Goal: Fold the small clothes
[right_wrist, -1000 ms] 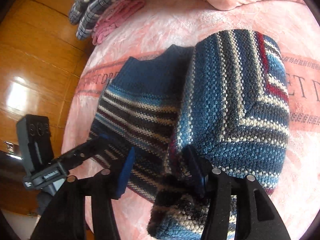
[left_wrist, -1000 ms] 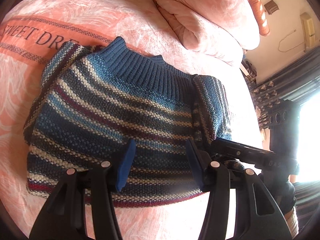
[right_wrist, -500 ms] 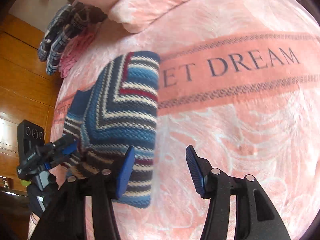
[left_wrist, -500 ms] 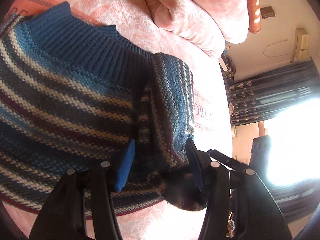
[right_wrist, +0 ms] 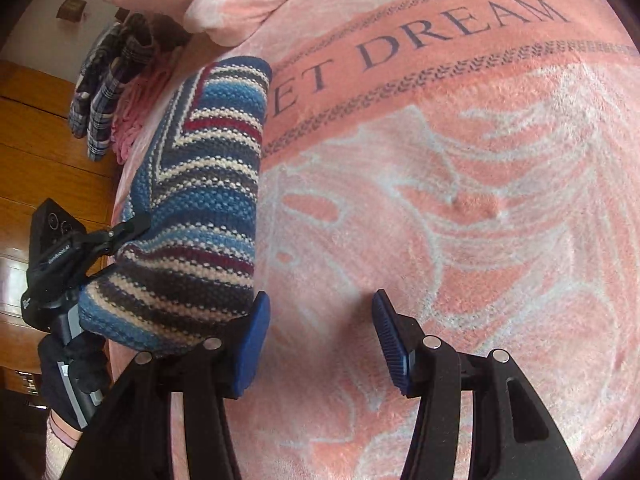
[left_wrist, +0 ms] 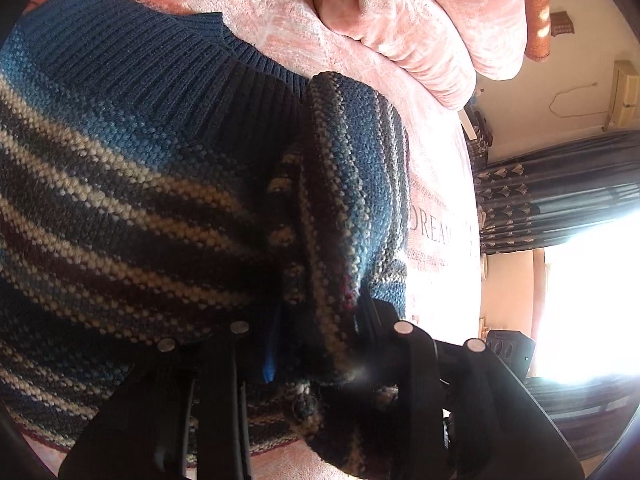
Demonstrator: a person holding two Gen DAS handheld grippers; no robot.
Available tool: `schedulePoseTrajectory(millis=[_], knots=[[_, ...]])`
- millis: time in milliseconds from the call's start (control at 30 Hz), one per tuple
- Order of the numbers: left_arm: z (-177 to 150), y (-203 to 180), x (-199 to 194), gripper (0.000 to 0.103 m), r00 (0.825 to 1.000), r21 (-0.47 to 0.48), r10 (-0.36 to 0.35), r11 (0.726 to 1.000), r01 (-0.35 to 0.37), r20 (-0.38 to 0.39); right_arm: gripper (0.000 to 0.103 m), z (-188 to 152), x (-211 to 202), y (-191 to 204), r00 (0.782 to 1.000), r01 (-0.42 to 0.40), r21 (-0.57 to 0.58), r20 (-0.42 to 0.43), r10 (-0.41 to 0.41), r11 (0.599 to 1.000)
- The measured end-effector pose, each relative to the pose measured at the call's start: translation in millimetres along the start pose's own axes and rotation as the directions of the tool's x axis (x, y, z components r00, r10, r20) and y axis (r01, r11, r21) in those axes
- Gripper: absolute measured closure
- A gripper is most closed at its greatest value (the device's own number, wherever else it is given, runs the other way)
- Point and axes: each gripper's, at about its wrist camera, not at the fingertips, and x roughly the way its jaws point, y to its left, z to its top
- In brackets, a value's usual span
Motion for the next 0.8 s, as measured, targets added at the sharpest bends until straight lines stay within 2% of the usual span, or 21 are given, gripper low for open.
schedulePoseTrajectory(millis=[100,300,400,600,800], knots=[[-2,-10,-9,0.082,0.999,0.020,0.000,1.000,-0.001,0.046,0.049,-3,-3,2,1.000,0.005,-0.009,0.000,-0.005,1.000],[-1,-17,-51,0.084,0.988,0.027,-0.098,0.995,0.096,0.121,0.049,-8,-15,16,1.000,0.016,-0.050,0.018,-0.015,0.999],[8,-16,-78,0.084,0.982,0.052,-0.109,0.993,0.102,0.156,0.049,-7,-19,25,1.000,0.006,-0.066,0.024,-0.005,0.998],[20,15,-152,0.084,0.968,0.062,-0.066,0.997,0.052,0.244,0.049,-6,-16,56,1.000,0.003,-0.131,0.023,0.000,0.991],[30,76,-213,0.084,0.955,-0.028,-0.005,1.000,0.014,0.297,0.049,-7,-4,84,1.000,-0.016,-0.183,-0.006,0.016,0.983]])
